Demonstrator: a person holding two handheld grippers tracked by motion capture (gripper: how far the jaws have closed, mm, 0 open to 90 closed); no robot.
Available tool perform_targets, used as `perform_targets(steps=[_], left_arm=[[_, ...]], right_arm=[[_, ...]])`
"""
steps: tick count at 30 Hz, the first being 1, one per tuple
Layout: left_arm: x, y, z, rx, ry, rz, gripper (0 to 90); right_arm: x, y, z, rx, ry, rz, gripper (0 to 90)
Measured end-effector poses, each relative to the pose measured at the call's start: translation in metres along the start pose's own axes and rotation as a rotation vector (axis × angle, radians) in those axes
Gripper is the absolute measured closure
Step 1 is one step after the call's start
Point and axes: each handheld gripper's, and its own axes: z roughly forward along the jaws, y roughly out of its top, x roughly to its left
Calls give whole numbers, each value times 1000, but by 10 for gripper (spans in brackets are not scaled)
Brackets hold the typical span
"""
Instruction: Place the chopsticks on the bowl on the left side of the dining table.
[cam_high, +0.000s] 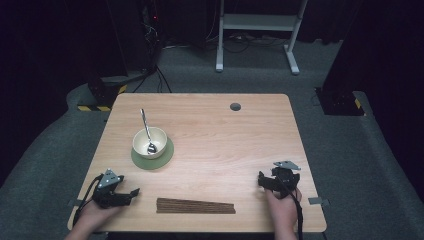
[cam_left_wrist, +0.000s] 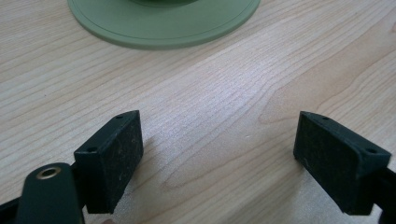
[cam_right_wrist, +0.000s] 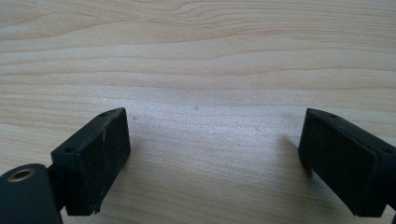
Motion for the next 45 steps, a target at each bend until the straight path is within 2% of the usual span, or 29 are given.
perform_targets(steps=[15, 21, 25, 26, 32, 33, 38, 45], left_arm=[[0, 1, 0, 20, 10, -9, 133], [0, 7, -1, 48, 11, -44, 151], [-7, 15, 0, 36, 20, -18, 151], [-9, 17, 0, 33, 17, -16, 153], [-20, 27, 5, 17, -15, -4, 166], [-22, 28, 6, 18, -21, 1, 168], [-33, 30, 11, 33, -51, 25, 189], [-45, 33, 13, 37, -100, 44, 231]], right_arm=[[-3, 0, -1, -3, 4, 4, 92], [-4, -3, -11, -32, 14, 3, 92], [0, -6, -17, -41, 33, -27, 92], [2, -8, -19, -42, 41, -41, 92], [7, -11, -19, -33, 67, -48, 92], [9, -11, -17, -27, 77, -63, 92], [16, -12, -14, -10, 92, -73, 93], [22, -12, -12, -2, 85, -84, 92]])
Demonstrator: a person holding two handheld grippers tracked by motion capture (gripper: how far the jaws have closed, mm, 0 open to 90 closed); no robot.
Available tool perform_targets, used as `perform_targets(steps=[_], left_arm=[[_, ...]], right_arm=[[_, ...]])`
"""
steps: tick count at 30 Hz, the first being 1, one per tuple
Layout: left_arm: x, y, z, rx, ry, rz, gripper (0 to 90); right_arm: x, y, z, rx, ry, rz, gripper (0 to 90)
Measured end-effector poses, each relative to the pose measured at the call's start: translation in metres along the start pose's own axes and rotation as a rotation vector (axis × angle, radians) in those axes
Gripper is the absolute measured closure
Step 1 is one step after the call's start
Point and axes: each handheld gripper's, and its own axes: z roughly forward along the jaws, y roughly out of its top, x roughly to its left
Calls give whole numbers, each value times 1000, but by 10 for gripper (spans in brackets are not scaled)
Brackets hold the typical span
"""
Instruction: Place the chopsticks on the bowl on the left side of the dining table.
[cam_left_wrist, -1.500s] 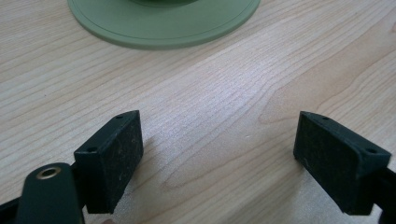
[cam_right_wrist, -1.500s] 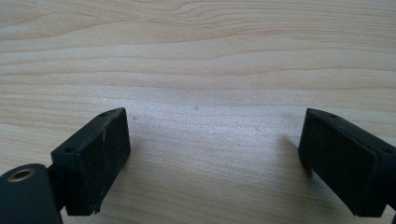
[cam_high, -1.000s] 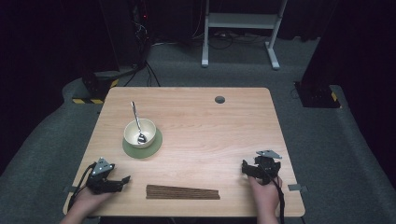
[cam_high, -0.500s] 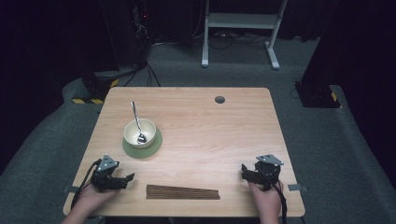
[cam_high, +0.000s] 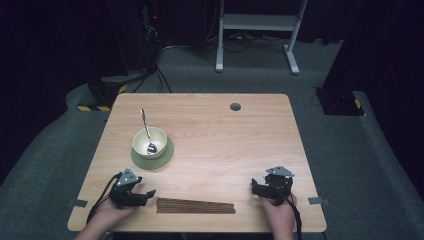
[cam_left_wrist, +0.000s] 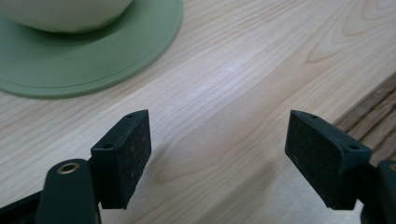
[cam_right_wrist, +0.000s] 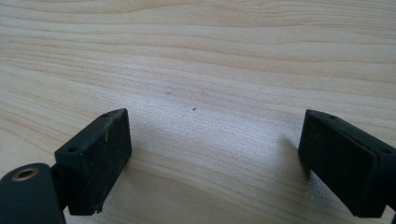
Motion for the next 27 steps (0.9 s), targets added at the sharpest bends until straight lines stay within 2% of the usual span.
perform_targets(steps=[4, 11, 15, 19, 27], left_arm=[[-8, 2, 2, -3, -32, 13, 241], [-14, 3, 5, 4, -52, 27, 253], [-18, 5, 6, 2, -57, 50, 260], [-23, 7, 8, -4, -53, 54, 273], [-23, 8, 12, 4, -50, 68, 273]], right_arm=[[0, 0, 0, 0, -4, 2, 92], [0, 0, 0, 1, -3, 2, 91], [0, 0, 0, 1, 0, 2, 90], [0, 0, 0, 1, 1, 1, 90], [0, 0, 0, 1, 1, 1, 90]])
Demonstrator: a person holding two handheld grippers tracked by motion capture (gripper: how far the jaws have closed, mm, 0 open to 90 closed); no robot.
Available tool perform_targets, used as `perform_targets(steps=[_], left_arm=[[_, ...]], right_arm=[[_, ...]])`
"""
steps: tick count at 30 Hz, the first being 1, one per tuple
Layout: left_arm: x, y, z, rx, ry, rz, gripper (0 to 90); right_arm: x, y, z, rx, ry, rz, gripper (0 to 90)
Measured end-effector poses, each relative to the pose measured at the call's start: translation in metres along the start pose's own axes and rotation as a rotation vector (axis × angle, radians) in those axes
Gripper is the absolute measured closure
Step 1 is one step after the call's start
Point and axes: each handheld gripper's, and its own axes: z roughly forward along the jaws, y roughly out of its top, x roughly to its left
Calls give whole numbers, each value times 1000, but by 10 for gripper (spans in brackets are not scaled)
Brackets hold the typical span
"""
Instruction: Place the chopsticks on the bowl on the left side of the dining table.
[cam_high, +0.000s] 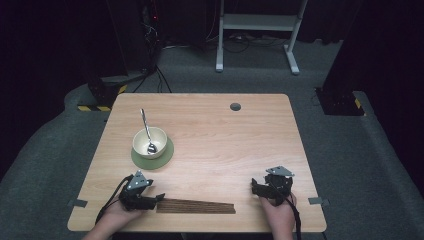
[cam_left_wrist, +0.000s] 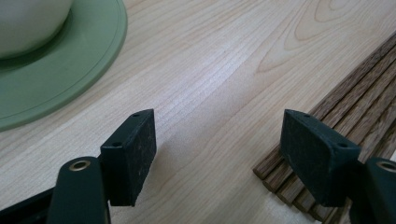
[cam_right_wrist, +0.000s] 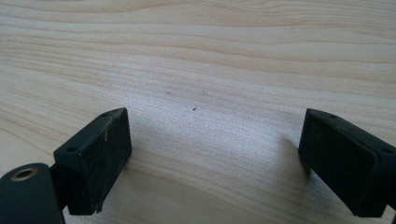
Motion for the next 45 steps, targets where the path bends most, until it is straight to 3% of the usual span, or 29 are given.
perform_targets(steps=[17, 27, 34, 45], left_arm=[[-4, 0, 1, 1, -24, 23, 280], [-2, 0, 6, 7, 0, 28, 305], [-10, 5, 9, -10, -7, 87, 373], [-13, 4, 10, -28, -62, 112, 579]], right_arm=[[0, 0, 0, 0, 3, 4, 91], [-1, 0, 0, -1, 7, 8, 91], [-1, 0, 0, -1, 7, 5, 91], [-1, 0, 0, -1, 8, 4, 91]])
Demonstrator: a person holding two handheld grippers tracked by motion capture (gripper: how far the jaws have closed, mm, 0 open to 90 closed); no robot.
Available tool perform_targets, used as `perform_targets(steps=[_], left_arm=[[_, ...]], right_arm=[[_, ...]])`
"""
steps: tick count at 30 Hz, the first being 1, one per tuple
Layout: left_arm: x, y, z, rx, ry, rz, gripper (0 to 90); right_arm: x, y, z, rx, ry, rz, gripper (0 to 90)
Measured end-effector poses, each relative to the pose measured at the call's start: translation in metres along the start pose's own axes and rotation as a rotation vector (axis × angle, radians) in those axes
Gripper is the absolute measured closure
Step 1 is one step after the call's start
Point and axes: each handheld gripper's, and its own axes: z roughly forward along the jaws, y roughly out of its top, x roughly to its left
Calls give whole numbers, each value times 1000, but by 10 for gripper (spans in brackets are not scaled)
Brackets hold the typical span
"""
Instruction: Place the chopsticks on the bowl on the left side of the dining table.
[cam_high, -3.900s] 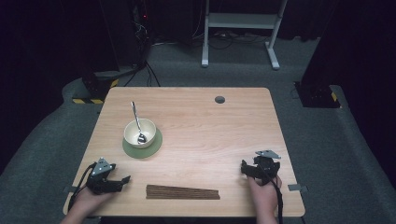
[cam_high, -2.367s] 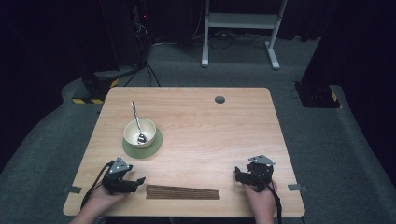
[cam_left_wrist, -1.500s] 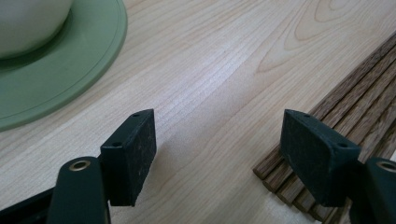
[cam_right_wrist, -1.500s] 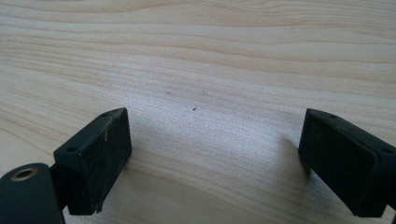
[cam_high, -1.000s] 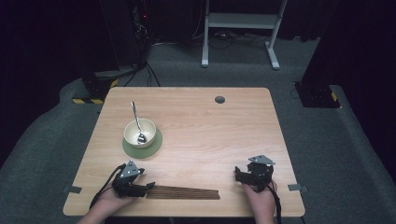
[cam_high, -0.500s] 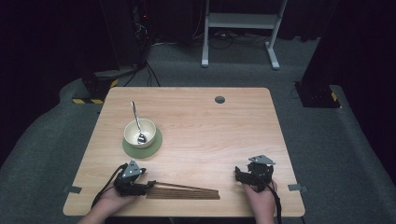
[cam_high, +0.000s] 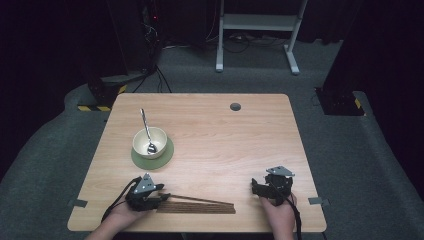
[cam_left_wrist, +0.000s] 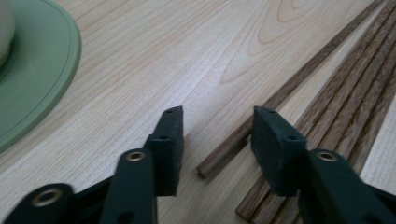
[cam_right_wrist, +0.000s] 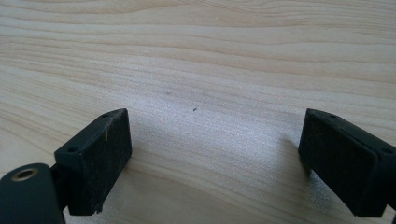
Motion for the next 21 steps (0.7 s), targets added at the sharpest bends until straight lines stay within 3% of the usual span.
perform_targets(steps=[12, 21], left_arm=[[1, -3, -2, -14, -9, 5, 744], [4, -5, -3, -17, 2, 3, 790]], right_arm=[[0, 0, 0, 1, -2, -1, 92], [0, 0, 0, 1, -2, -2, 91]])
